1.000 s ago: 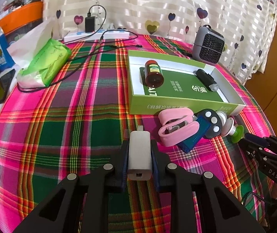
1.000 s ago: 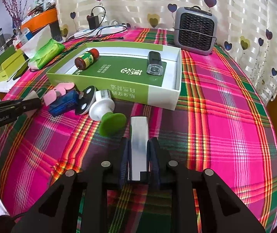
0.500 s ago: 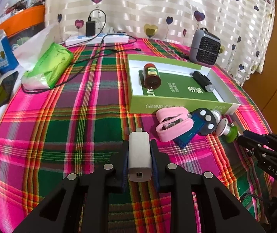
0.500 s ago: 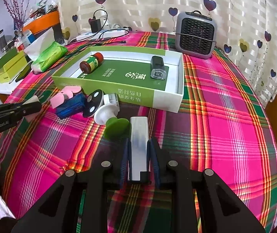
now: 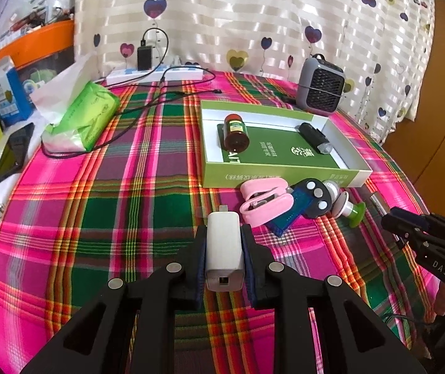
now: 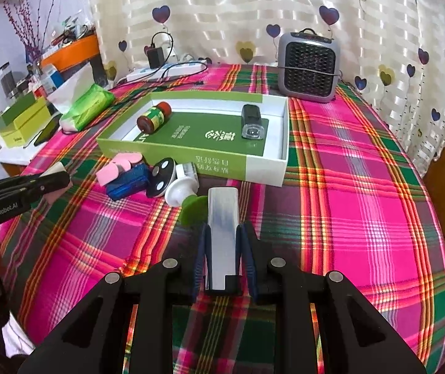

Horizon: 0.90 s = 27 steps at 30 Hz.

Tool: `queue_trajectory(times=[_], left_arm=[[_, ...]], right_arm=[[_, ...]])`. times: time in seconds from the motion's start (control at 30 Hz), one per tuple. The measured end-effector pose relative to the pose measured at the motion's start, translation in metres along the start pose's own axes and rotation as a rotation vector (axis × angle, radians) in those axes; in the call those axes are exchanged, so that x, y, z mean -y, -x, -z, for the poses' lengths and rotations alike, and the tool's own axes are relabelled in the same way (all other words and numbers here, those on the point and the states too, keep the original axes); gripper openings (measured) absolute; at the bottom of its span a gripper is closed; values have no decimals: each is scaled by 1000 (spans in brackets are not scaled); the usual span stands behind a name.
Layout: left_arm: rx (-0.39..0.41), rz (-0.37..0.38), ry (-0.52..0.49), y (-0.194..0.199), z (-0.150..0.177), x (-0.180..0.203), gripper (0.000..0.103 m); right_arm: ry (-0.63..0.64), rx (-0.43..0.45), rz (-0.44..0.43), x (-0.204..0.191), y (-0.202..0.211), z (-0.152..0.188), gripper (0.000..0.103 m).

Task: Organize rigid objects
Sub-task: 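Lift the white charger with the left tool while the right tool lifts the silver lighter, then carry the charger with the left tool while the right tool carries the lighter over the box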

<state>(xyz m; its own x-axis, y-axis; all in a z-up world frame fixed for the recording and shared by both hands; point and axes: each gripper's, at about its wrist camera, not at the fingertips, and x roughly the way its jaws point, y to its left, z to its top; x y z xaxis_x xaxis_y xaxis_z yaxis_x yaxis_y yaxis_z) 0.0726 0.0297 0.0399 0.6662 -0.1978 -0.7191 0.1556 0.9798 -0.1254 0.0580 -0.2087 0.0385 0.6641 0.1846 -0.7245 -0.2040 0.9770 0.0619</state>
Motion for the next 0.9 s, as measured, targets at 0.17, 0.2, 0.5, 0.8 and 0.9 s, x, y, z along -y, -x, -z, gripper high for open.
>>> queue_trajectory(times=[0.17,0.2,0.5,0.8,0.9], left_arm=[[6,0,-14,6,-1,4,19],[7,1,-17,7,-2,5,19],[25,-7,-30,11,-15,8,19],[23,-5,-49,1,-33,13,19],[24,-2,-49,-4,-40,13,19]], right_arm=[[-3,4,-11,-1,1,0,24],[-5,2,-13,-2,1,0,24],[10,19,-21,-5,2,-17,24],[36,39,-34,-11,-8,-47,24],[35,35,-46,-13,-14,-55,24]])
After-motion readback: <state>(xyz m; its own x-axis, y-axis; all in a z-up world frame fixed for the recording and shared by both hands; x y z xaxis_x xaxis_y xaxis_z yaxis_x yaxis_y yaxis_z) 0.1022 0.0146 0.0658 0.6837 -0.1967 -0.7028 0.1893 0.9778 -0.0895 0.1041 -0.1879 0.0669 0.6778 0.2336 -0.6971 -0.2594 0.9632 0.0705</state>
